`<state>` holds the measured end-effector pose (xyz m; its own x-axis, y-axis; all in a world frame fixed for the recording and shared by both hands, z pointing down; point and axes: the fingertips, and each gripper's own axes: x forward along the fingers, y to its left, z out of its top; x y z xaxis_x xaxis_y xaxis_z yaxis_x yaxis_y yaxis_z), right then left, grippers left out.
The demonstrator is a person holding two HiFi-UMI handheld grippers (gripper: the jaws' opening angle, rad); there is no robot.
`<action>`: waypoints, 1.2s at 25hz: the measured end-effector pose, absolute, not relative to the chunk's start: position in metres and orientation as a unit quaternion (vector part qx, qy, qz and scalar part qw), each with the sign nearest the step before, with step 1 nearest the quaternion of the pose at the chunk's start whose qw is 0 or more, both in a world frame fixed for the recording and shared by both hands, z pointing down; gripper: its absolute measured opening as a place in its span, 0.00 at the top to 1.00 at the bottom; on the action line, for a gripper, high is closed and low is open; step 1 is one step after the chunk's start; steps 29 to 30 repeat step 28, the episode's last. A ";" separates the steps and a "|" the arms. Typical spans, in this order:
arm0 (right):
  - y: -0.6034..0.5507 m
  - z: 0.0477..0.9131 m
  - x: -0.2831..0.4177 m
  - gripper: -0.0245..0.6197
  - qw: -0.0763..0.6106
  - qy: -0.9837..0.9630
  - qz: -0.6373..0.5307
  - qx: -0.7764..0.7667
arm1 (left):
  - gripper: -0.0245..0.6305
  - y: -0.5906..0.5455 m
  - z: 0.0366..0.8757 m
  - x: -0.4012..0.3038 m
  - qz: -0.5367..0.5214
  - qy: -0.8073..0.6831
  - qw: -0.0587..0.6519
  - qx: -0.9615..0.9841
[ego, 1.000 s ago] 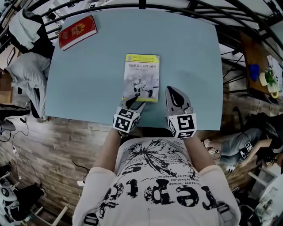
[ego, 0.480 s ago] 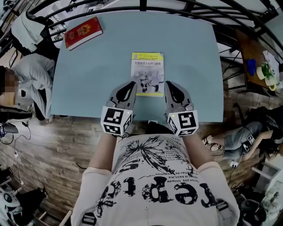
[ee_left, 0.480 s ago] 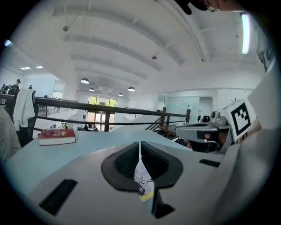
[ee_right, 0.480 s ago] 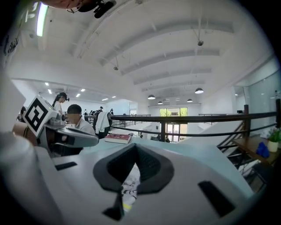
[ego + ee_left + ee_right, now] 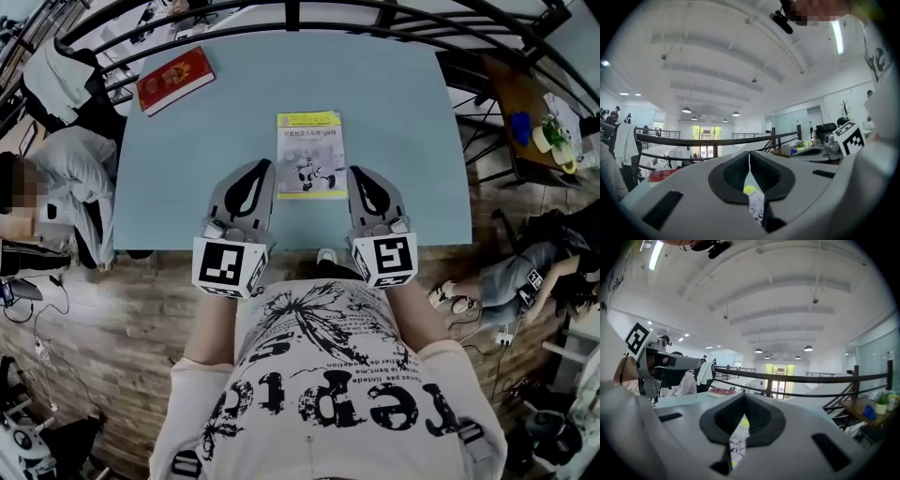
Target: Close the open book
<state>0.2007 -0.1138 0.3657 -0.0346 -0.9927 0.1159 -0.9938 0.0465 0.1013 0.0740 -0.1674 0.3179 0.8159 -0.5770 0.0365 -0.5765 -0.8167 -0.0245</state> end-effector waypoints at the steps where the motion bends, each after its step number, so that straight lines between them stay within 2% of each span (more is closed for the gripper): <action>1: -0.112 0.363 0.201 0.95 0.076 -0.716 0.001 0.694 | 0.93 -0.166 0.315 0.072 -0.018 0.302 0.009 -0.953; 22: -0.097 0.358 0.203 0.95 0.086 -0.693 -0.007 0.716 | 0.93 -0.165 0.315 0.066 -0.010 0.289 -0.005 -0.957; 30: -0.100 0.360 0.194 0.95 0.087 -0.694 -0.009 0.714 | 0.93 -0.163 0.314 0.060 -0.013 0.288 0.012 -0.958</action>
